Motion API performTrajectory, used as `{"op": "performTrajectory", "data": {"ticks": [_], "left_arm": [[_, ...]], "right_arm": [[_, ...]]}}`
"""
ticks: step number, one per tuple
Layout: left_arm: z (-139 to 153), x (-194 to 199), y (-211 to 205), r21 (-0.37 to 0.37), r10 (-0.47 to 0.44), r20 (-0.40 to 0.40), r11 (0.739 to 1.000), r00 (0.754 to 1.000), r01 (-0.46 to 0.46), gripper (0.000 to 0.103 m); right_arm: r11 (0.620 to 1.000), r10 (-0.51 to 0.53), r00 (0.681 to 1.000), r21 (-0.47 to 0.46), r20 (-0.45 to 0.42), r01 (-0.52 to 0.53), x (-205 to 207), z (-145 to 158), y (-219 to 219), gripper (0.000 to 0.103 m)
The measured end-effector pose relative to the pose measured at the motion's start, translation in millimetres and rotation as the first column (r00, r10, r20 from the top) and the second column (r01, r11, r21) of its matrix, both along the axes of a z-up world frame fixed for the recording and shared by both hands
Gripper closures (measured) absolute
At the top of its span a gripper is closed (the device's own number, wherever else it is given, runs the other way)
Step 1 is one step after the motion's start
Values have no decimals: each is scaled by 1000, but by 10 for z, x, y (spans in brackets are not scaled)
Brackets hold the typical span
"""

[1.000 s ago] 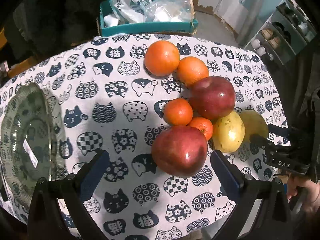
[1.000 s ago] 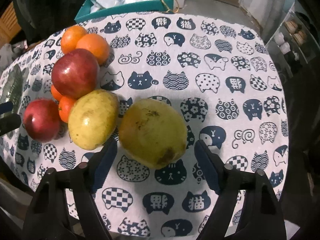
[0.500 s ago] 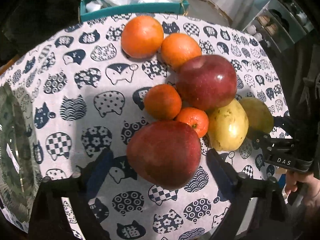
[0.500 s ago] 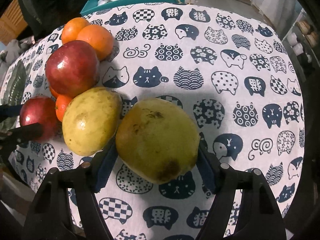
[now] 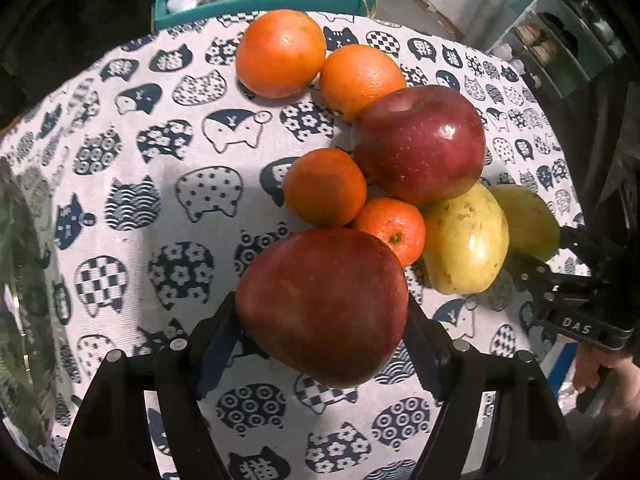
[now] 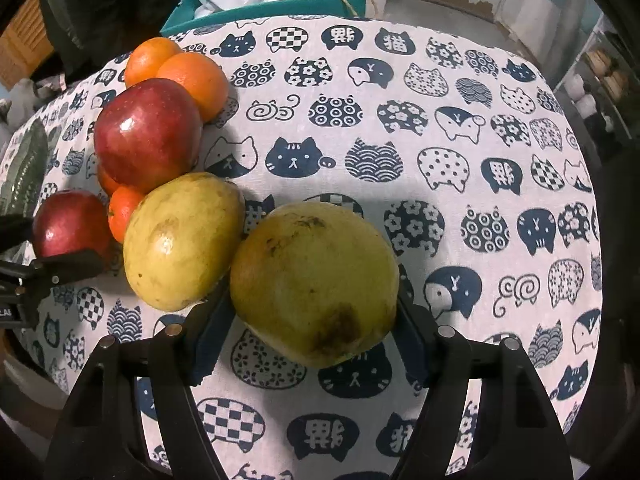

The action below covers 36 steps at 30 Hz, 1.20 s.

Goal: Organize fruits
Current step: 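Grasp the large red apple with the left tool while the right tool grasps the large green fruit, then lift the red apple with the left tool while the right tool lifts the green fruit toward the bowl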

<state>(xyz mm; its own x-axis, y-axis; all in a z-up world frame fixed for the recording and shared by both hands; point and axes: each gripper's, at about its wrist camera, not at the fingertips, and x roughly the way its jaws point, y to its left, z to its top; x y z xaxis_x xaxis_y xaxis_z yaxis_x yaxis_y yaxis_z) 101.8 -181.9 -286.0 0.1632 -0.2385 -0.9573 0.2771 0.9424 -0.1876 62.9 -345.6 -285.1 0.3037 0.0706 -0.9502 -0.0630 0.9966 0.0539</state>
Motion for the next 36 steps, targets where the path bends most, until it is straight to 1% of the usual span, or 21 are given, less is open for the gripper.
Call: {"op": "performTrajectory", "data": {"ticks": [2, 5, 12, 17, 21, 25, 30, 36], "left_arm": [[13, -8, 26, 5, 3, 9, 1000, 1000, -3, 25], [58, -20, 87, -7, 15, 16, 1000, 1000, -15, 25], [274, -98, 154, 13, 9, 95, 1000, 995, -10, 25], [475, -172, 223, 24, 10, 157, 1000, 988, -14, 25], [620, -205, 277, 19, 19, 194, 1000, 981, -24, 25], [770, -244, 332, 18, 31, 232, 999, 972, -36, 25], [944, -303, 449, 1, 49, 264, 999, 963, -51, 25], [1177, -384, 618, -9, 72, 314, 997, 947, -73, 25]], "right_arm": [[1000, -8, 1000, 0, 1, 8, -50, 15, -31, 30], [1000, -28, 1000, 5, 13, 27, -109, 40, -51, 30], [998, -62, 996, 13, 68, 62, -220, 238, -105, 30], [997, -82, 988, 21, 133, 80, -254, 474, -111, 30], [996, -85, 980, 19, 179, 83, -285, 647, -31, 30], [997, -81, 971, 35, 225, 75, -293, 826, 41, 30], [997, -71, 954, 52, 291, 58, -336, 1058, 133, 30], [997, -48, 928, 71, 369, 23, -373, 1349, 287, 30]]}}
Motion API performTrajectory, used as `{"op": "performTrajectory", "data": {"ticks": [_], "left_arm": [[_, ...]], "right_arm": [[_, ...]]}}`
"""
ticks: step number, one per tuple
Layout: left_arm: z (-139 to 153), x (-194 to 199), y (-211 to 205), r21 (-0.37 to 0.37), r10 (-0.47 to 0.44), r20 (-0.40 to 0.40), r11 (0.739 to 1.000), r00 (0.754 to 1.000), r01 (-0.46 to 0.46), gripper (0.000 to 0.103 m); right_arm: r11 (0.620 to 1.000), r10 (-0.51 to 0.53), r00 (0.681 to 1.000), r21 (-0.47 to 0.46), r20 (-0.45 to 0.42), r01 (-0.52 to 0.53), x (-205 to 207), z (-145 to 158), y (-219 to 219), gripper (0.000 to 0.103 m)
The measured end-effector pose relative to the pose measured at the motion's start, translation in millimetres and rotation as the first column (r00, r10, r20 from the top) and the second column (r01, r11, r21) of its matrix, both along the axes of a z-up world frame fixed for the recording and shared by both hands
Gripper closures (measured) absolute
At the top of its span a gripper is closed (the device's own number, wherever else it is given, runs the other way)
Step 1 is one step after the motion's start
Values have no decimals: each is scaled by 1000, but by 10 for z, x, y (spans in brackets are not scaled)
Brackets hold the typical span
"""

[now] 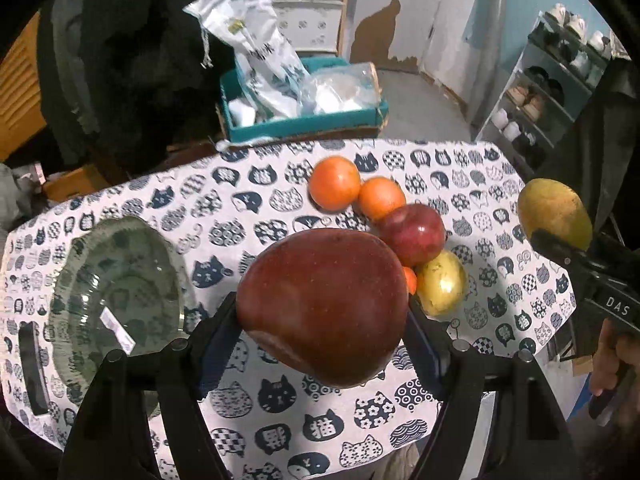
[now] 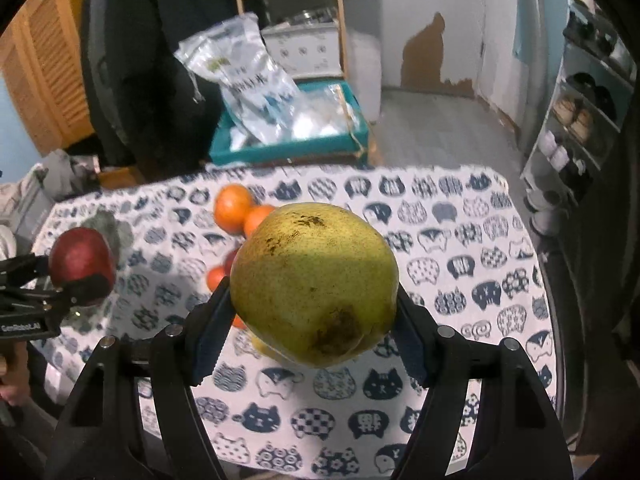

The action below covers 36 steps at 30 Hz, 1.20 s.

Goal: Organize fruits
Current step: 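Lift the red apple with the left tool while the right tool lifts the green fruit toward the bowl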

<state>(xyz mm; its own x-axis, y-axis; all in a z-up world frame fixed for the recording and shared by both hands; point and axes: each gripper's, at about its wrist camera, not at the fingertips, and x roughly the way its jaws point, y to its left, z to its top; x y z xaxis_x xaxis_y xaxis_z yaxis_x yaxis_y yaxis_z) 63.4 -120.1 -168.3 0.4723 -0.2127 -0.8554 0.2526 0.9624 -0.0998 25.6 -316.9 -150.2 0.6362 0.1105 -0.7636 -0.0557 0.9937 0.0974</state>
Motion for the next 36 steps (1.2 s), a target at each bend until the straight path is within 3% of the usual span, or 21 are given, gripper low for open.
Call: {"op": "performTrajectory", "data": {"ticks": [14, 25, 36], "left_arm": [[345, -89, 489, -20, 90, 90, 996, 992, -88, 25], [461, -149, 973, -21, 170, 131, 985, 977, -169, 25], [362, -128, 1533, -8, 264, 120, 964, 957, -265, 25]], "right_arm": [[994, 110, 987, 15, 117, -113, 15, 423, 547, 30], [977, 202, 972, 43, 122, -209, 204, 501, 1146, 30], [946, 307, 946, 69, 107, -315, 434, 498, 1884, 30]]}}
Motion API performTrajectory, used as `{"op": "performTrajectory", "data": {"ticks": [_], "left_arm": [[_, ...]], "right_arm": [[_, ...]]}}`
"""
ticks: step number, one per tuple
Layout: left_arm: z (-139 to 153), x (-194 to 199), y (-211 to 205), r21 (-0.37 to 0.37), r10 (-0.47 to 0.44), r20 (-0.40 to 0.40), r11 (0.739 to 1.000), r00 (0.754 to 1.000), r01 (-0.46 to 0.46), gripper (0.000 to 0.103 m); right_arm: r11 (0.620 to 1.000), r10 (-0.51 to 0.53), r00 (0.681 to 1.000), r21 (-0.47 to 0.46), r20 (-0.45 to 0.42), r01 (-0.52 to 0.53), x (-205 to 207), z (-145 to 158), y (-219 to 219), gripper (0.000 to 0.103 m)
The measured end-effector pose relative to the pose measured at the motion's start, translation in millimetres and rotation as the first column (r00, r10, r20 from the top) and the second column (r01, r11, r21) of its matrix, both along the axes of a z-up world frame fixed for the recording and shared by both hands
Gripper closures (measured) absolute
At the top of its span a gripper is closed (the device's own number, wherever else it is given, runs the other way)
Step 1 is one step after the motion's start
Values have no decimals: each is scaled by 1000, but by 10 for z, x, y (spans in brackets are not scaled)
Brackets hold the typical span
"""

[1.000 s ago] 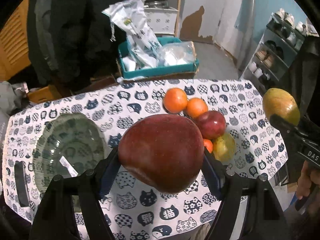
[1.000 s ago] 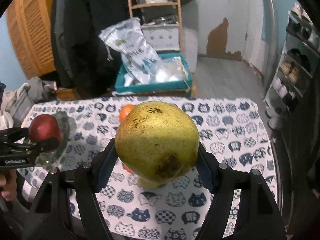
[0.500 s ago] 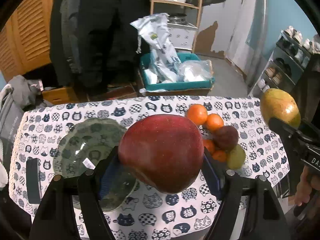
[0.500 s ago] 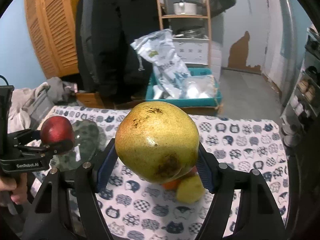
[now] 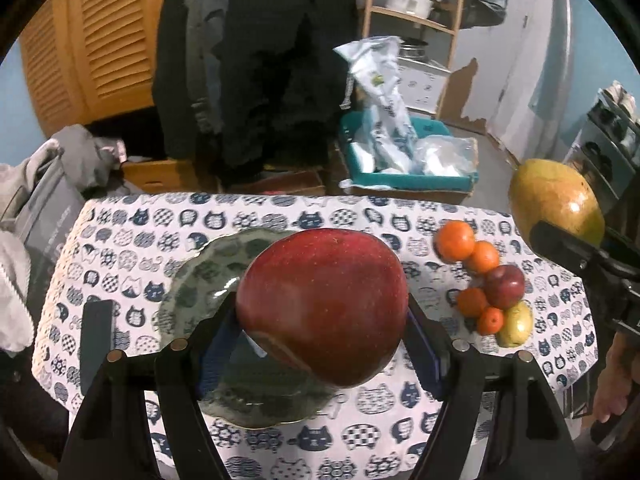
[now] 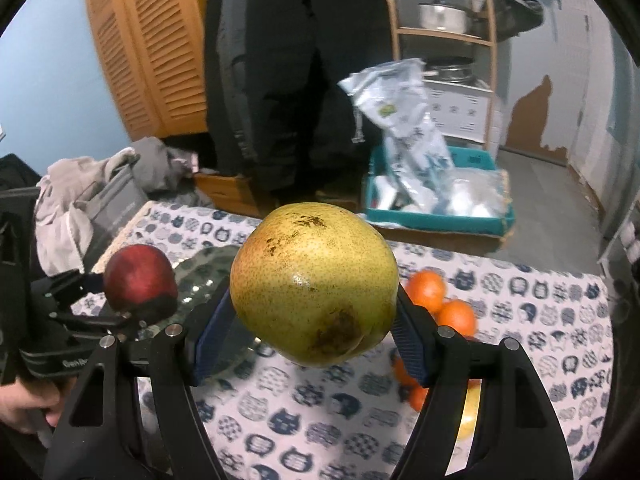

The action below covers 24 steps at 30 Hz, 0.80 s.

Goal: Organize fruits
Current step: 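Lift the red apple with the left tool while the right tool lifts the green fruit toward the bowl, then lower the red apple into the green bowl and open the left tool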

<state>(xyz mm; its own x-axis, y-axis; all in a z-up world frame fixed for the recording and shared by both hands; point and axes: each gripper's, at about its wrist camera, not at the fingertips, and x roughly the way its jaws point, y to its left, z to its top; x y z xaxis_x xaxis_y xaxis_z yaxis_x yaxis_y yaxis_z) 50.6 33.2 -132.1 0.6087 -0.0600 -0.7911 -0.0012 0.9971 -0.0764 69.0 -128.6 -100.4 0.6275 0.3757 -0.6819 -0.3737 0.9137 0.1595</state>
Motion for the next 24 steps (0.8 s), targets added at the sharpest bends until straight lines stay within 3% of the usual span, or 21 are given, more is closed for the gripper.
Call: {"op": "performTrajectory", "data": {"ticks": [11, 24], "left_arm": [[-237, 51, 592, 0, 101, -52, 995, 994, -101, 25], [-833, 179, 1103, 6, 161, -192, 987, 968, -163, 25]], "right_arm": [[996, 94, 993, 9, -76, -94, 281, -267, 772, 30], [987, 153, 971, -21, -181, -160, 560, -690, 1439, 30]]}}
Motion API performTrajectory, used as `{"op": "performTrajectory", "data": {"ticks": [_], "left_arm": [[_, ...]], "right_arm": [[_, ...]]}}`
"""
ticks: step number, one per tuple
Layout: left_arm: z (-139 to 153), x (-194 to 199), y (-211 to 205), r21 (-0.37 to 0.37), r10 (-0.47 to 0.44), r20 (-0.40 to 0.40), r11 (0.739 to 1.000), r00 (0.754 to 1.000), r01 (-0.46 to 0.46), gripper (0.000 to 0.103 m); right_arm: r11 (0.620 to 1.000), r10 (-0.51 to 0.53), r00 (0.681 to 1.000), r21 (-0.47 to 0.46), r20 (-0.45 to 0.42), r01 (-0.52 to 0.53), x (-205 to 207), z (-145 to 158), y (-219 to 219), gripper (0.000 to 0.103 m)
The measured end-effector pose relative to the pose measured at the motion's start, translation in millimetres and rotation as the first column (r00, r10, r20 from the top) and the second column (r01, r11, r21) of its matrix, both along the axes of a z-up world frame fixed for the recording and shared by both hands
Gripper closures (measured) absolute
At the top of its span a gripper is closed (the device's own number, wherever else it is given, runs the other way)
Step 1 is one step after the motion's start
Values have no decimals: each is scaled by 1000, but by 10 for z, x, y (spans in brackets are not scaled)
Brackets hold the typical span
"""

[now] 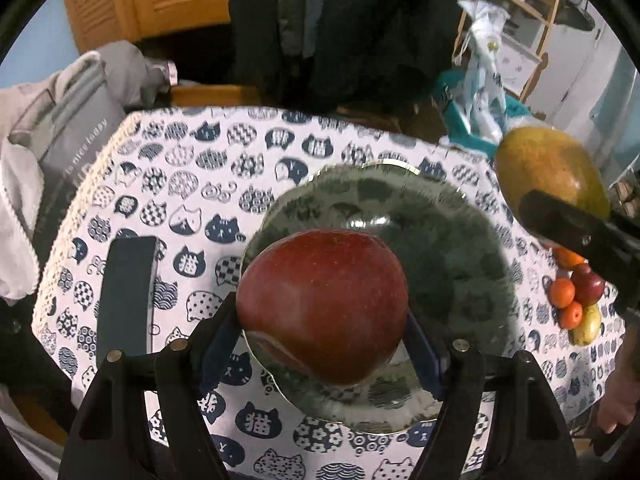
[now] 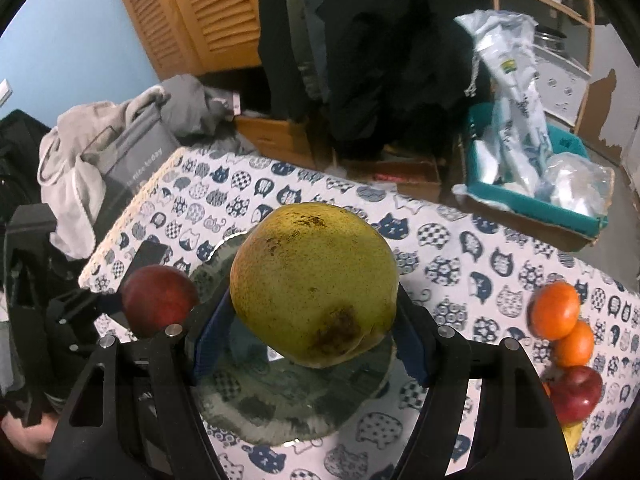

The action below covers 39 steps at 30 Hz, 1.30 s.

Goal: Organize fruits
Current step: 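Lower the red apple into the green bowl and open the left tool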

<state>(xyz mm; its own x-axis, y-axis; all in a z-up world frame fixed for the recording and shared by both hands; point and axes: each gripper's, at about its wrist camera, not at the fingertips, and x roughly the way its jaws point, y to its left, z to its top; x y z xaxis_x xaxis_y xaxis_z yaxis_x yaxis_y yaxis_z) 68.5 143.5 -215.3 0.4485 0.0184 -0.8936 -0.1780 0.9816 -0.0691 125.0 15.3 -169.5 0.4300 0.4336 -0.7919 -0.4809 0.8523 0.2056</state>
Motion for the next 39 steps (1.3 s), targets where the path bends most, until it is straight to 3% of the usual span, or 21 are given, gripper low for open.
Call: {"op": "performTrajectory", "data": {"ticks": [13, 20, 25, 28, 32, 39], "left_arm": [[-580, 168, 84, -58, 5, -146, 998, 989, -14, 25], [-680, 200, -22, -30, -23, -180, 999, 983, 18, 25], [-789, 240, -72, -64, -43, -228, 998, 973, 29, 25], [-765, 237, -130, -47, -53, -218, 998, 975, 44, 25], [-624, 229, -170, -32, -54, -172, 998, 984, 49, 12], [-347, 92, -6, -50, -26, -125, 999, 992, 20, 12]], "right_arm": [[1000, 17, 996, -18, -82, -19, 60, -351, 210, 30], [999, 15, 995, -33, -104, -19, 54, -454, 192, 30], [1000, 1, 994, -26, -109, -4, 68, -459, 138, 30], [1000, -11, 994, -22, -113, 8, 92, -460, 111, 30], [1000, -18, 993, -17, -117, 16, 114, -460, 98, 30], [1000, -20, 989, -23, -146, 17, 166, -526, 139, 30]]}}
